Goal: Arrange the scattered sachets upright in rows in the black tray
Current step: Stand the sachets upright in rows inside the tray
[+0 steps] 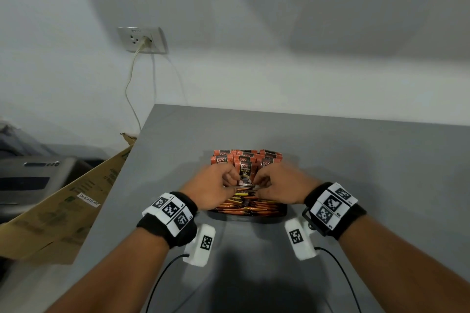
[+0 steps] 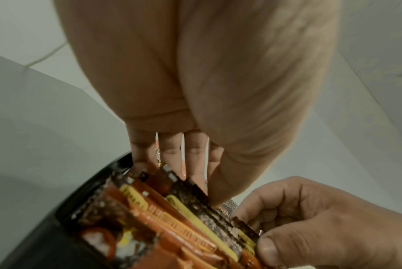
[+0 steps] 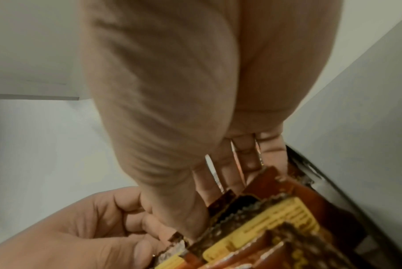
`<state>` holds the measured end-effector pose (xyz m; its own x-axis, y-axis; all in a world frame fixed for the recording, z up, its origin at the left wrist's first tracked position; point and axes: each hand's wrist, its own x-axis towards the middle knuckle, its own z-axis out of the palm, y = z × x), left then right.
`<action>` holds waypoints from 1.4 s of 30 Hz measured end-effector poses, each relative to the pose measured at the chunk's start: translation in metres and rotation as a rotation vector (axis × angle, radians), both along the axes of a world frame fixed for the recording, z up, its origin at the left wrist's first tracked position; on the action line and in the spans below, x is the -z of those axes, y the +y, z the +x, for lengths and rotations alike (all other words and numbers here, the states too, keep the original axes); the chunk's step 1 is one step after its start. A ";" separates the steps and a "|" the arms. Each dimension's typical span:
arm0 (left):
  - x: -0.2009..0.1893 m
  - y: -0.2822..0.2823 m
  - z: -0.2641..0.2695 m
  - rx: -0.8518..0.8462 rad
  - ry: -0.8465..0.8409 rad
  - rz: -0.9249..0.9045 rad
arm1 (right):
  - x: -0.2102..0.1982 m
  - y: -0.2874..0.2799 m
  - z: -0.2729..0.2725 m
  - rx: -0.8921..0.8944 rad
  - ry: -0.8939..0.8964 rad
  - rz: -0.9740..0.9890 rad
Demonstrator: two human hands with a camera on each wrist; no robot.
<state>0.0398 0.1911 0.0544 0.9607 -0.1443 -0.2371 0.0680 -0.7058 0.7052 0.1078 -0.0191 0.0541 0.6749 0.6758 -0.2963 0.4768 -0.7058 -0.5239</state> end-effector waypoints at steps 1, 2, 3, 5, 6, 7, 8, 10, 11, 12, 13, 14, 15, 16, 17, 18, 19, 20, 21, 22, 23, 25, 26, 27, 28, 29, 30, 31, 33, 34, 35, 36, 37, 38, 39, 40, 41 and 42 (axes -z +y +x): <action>0.002 0.001 0.001 -0.002 -0.008 0.007 | 0.001 0.001 0.001 0.003 -0.003 0.000; 0.003 0.001 0.002 -0.005 -0.016 0.013 | 0.002 0.002 0.002 0.005 -0.001 0.005; 0.005 0.002 0.003 -0.009 -0.024 0.019 | 0.003 0.003 0.002 0.004 -0.003 0.011; 0.007 0.003 0.003 -0.019 -0.032 0.037 | 0.005 0.004 0.003 -0.001 -0.034 0.009; 0.008 0.004 0.004 -0.024 -0.037 0.045 | 0.006 0.005 0.003 -0.006 -0.059 0.002; 0.009 0.004 0.003 -0.029 -0.044 0.053 | 0.007 0.006 0.004 -0.009 -0.081 -0.003; 0.009 0.005 0.002 -0.033 -0.053 0.061 | 0.007 0.007 0.004 -0.014 -0.092 -0.009; 0.011 0.005 0.001 -0.037 -0.078 0.078 | 0.006 0.009 0.003 -0.036 -0.082 -0.018; 0.011 0.005 0.001 -0.038 -0.092 0.084 | 0.006 0.010 0.003 -0.048 -0.074 -0.016; 0.011 0.004 0.000 -0.039 -0.103 0.088 | 0.006 0.011 0.002 -0.059 -0.073 -0.016; 0.011 0.004 0.000 -0.040 -0.111 0.089 | 0.007 0.012 0.002 -0.065 -0.080 -0.017; 0.011 0.004 0.000 -0.041 -0.116 0.087 | 0.007 0.013 0.002 -0.069 -0.090 -0.023; 0.012 0.004 0.000 -0.042 -0.118 0.084 | 0.007 0.014 0.002 -0.074 -0.100 -0.029; 0.012 0.003 0.000 -0.044 -0.120 0.081 | 0.008 0.015 0.002 -0.084 -0.105 -0.039; 0.013 0.003 0.000 -0.046 -0.121 0.077 | 0.009 0.017 0.002 -0.099 -0.102 -0.046; 0.013 0.003 0.000 -0.048 -0.122 0.070 | 0.010 0.018 0.002 -0.117 -0.094 -0.053; 0.013 0.002 -0.001 -0.049 -0.126 0.064 | 0.010 0.020 0.002 -0.138 -0.088 -0.059; 0.013 0.002 -0.001 -0.051 -0.133 0.057 | 0.010 0.022 0.002 -0.158 -0.089 -0.065; 0.013 0.002 -0.001 -0.054 -0.143 0.049 | 0.010 0.024 0.002 -0.175 -0.092 -0.069; 0.013 0.002 -0.002 -0.057 -0.153 0.037 | 0.010 0.025 0.002 -0.185 -0.091 -0.074; 0.013 0.002 -0.002 -0.060 -0.159 0.024 | 0.011 0.026 0.002 -0.195 -0.091 -0.079; 0.014 0.002 -0.004 -0.074 -0.158 0.011 | 0.012 0.027 0.002 -0.221 -0.095 -0.090; 0.015 0.002 -0.004 -0.084 -0.154 0.007 | 0.013 0.027 0.002 -0.236 -0.100 -0.096; 0.016 0.003 -0.005 -0.095 -0.147 -0.001 | 0.014 0.028 0.002 -0.249 -0.105 -0.097; 0.016 0.003 -0.006 -0.106 -0.140 -0.016 | 0.013 0.028 0.002 -0.260 -0.109 -0.100; 0.017 0.004 -0.006 -0.118 -0.132 -0.032 | 0.013 0.029 0.003 -0.271 -0.119 -0.102; 0.017 0.005 -0.007 -0.128 -0.130 -0.049 | 0.013 0.030 0.003 -0.277 -0.135 -0.107; 0.017 0.007 -0.006 -0.140 -0.131 -0.061 | 0.013 0.030 0.004 -0.281 -0.153 -0.104; 0.016 0.009 -0.007 -0.165 -0.127 -0.072 | 0.014 0.031 0.004 -0.271 -0.188 -0.090; 0.014 0.010 -0.007 -0.180 -0.117 -0.078 | 0.014 0.030 0.005 -0.263 -0.209 -0.080; 0.012 0.012 -0.008 -0.198 -0.103 -0.090 | 0.015 0.029 0.005 -0.258 -0.239 -0.065; 0.011 0.014 -0.009 -0.215 -0.084 -0.112 | 0.015 0.028 0.005 -0.256 -0.269 -0.054; 0.010 0.016 -0.010 -0.226 -0.060 -0.130 | 0.015 0.026 0.006 -0.251 -0.292 -0.041; 0.009 0.018 -0.012 -0.226 -0.038 -0.138 | 0.015 0.024 0.006 -0.238 -0.307 -0.026; 0.008 0.018 -0.013 -0.218 -0.024 -0.136 | 0.015 0.021 0.007 -0.220 -0.319 -0.006; 0.008 0.019 -0.014 -0.208 -0.015 -0.136 | 0.014 0.018 0.008 -0.198 -0.328 0.017; 0.007 0.019 -0.015 -0.197 -0.005 -0.138 | 0.014 0.014 0.009 -0.182 -0.329 0.044; 0.007 0.018 -0.015 -0.185 0.007 -0.139 | 0.014 0.010 0.009 -0.168 -0.322 0.068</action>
<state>0.0250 0.2096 0.0469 0.9721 0.0026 -0.2344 0.1930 -0.5765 0.7940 0.1168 -0.0088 0.0405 0.6039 0.7961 -0.0376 0.7313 -0.5723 -0.3712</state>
